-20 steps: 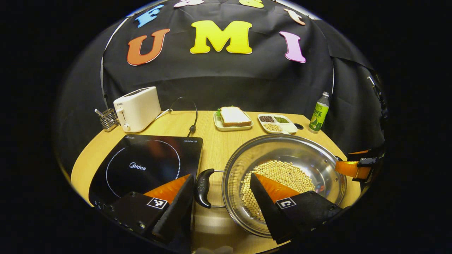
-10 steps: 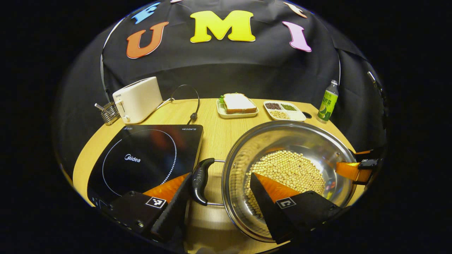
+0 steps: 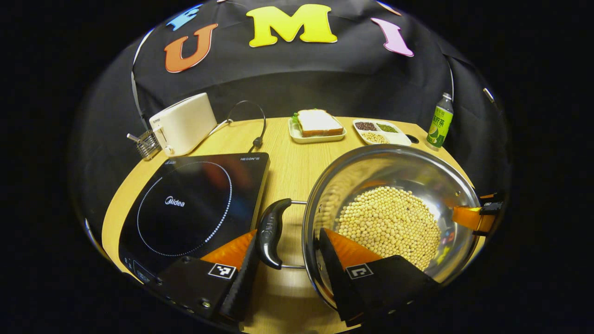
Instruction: First push the handle of the pot to place it horizontally, then grasp the pot with both hands and set it on the induction cooktop.
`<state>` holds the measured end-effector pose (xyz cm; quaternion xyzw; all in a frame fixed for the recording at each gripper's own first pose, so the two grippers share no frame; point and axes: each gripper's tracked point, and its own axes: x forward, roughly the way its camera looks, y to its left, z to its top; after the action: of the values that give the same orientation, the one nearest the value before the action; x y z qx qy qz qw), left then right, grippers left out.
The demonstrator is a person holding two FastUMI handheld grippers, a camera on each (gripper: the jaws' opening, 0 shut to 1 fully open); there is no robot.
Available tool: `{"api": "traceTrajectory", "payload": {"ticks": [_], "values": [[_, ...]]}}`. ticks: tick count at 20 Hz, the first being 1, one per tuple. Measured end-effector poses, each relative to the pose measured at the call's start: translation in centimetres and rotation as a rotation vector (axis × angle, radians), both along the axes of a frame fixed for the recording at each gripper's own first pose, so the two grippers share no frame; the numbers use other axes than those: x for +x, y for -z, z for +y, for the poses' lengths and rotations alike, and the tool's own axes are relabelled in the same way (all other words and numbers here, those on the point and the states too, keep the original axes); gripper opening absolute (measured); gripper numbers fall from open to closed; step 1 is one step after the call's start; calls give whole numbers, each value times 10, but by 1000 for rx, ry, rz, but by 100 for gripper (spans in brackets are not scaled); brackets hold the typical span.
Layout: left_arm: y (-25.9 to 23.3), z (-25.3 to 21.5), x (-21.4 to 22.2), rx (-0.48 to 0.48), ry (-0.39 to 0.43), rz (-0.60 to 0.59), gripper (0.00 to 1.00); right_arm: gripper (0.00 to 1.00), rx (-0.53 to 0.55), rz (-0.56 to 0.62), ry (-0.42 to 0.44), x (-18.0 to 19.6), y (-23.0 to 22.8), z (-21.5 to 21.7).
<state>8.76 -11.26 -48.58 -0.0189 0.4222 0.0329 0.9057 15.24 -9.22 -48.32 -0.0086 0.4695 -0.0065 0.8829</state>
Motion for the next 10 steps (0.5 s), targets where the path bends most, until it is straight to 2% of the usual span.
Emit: {"api": "traceTrajectory", "payload": {"ticks": [1, 4, 7, 10], "values": [[0, -1, -2, -29, -27, 12, 71, 70, 9, 8, 1, 0, 1, 0], [-4, -4, 1, -51, -46, 24, 59, 59, 65, 34, 17, -2, -2, 1], [-6, -7, 1, -48, -37, 17, 55, 54, 64, 24, 11, -3, -6, -3], [-14, -8, 3, -41, -23, -2, 55, 53, 74, 14, 18, -5, -10, -3]]}}
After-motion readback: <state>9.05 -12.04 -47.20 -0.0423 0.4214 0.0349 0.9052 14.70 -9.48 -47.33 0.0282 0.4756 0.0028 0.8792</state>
